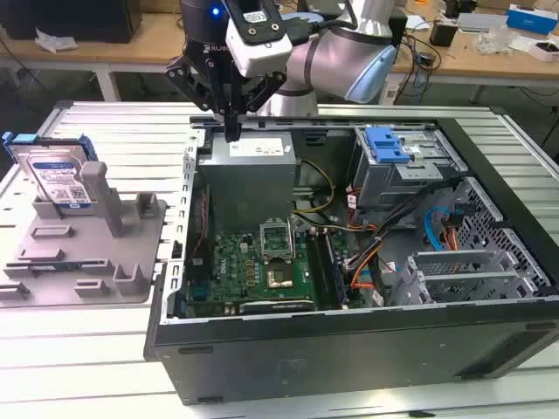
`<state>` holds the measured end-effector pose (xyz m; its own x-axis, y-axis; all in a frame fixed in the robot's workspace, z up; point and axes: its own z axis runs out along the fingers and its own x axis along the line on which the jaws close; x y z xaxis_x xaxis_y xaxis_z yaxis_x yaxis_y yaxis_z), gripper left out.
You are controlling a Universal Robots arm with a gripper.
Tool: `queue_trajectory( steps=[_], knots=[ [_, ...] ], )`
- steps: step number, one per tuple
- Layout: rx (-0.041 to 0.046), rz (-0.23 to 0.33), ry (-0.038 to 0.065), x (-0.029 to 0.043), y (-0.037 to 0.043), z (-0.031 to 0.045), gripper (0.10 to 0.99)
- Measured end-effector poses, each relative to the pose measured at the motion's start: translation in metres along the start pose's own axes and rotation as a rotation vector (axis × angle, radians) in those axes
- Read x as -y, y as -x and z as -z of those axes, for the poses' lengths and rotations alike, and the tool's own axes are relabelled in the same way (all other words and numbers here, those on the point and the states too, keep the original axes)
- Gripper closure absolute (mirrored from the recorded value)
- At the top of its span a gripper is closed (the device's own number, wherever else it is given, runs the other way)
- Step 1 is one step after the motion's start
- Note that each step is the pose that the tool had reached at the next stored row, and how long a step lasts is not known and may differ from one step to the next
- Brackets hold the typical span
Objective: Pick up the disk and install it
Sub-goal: 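Reach for the disk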
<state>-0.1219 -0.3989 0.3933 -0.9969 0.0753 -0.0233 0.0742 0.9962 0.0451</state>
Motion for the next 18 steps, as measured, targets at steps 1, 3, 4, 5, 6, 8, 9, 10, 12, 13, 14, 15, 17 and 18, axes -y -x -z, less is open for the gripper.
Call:
queue_trajectory(
  steps=[1,3,4,5,6,8,9,10,12,13,14,15,17,18],
  knots=[
    [0.0,0.0,0.0,0.0,0.0,0.0,0.98],
    [0.0,0.0,0.0,0.0,0.0,0.0,0.98],
    [0.0,0.0,0.0,0.0,0.0,0.0,0.98],
    [0.0,0.0,0.0,0.0,0.0,0.0,0.98],
    [-0.0001,0.0,0.0,0.0,0.0,0.0,0.98],
    [-0.0086,0.0,-0.001,0.0,-0.0008,-0.0002,0.98],
    [-0.016,-0.001,-0.001,0.0003,-0.0037,-0.0004,0.98],
    [-0.0223,-0.001,-0.001,0.0005,-0.0082,-0.0006,0.98],
    [-0.0379,-0.002,-0.002,0.0009,-0.0198,-0.0007,0.98],
    [-0.0449,-0.002,-0.003,0.0013,-0.0274,-0.0008,0.98],
    [-0.0474,-0.002,-0.003,0.0018,-0.0346,-0.001,0.98],
    [-0.05,-0.002,-0.003,0.0024,-0.0436,-0.0012,0.98],
    [-0.0543,-0.002,-0.003,0.0034,-0.0613,-0.0015,0.98],
    [-0.055,-0.003,-0.004,0.0037,-0.068,-0.0016,0.98]
  ],
)
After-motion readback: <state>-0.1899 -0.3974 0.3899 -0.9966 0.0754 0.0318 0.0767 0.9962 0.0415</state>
